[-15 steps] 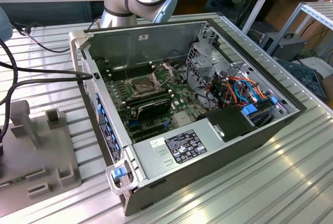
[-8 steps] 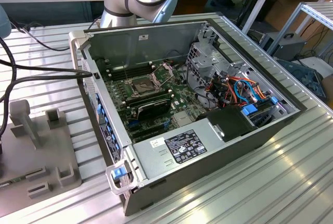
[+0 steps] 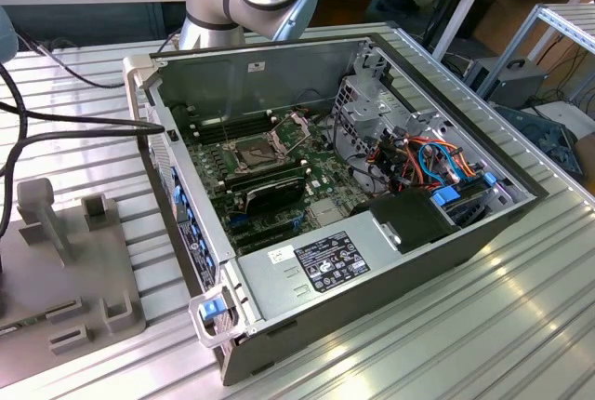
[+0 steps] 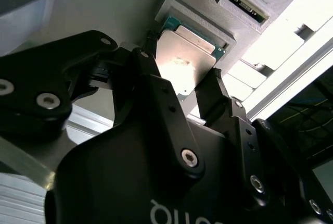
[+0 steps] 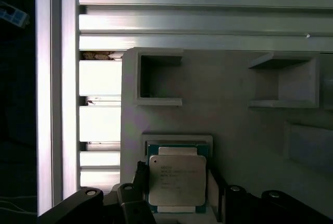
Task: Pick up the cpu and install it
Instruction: 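Pick up the cpu and move it towards the insertion slot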
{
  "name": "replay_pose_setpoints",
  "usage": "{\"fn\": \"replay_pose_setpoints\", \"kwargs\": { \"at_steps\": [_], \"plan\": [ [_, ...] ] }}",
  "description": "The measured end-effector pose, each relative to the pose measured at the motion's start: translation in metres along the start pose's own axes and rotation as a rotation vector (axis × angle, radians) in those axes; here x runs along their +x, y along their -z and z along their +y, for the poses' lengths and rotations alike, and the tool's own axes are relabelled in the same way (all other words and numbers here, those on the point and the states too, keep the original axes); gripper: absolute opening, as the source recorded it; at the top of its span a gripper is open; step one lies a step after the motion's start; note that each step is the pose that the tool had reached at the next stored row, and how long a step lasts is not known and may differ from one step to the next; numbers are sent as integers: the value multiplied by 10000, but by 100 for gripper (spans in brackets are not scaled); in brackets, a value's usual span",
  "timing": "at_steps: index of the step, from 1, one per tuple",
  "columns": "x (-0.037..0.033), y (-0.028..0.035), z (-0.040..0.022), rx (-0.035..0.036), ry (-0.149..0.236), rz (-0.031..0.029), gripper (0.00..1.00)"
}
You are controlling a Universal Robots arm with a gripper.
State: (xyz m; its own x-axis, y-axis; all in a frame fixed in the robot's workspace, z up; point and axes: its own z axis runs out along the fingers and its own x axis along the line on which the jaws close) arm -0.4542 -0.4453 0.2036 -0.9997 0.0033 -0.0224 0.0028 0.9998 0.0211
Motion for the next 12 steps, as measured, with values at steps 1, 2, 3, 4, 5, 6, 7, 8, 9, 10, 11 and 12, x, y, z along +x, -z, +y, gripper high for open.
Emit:
{"fn": "replay_pose_setpoints", "kwargs": {
  "at_steps": [1, 2, 3, 4, 5, 6, 7, 8, 9, 10, 11, 12],
  "plan": [
    [-1, 32, 1, -1, 0, 0, 55],
    [-1, 57, 1, 0, 0, 0, 55],
    [-2, 95, 2, -1, 0, -1, 55],
    [-3, 124, 3, -1, -1, -1, 55],
    [-4, 159, 4, -1, -1, 0, 55],
    [-5, 189, 4, 0, 0, -1, 55],
    [-5, 225, 5, 0, -1, -1, 55],
    [-6, 257, 5, -1, 0, 0, 55],
    [-7, 292, 6, -1, 0, -1, 55],
    [-8, 330, 7, -1, -1, -1, 55],
    [-8, 370, 8, -1, 0, -1, 55],
    [-9, 404, 9, -1, 0, 0, 55]
  ]
}}
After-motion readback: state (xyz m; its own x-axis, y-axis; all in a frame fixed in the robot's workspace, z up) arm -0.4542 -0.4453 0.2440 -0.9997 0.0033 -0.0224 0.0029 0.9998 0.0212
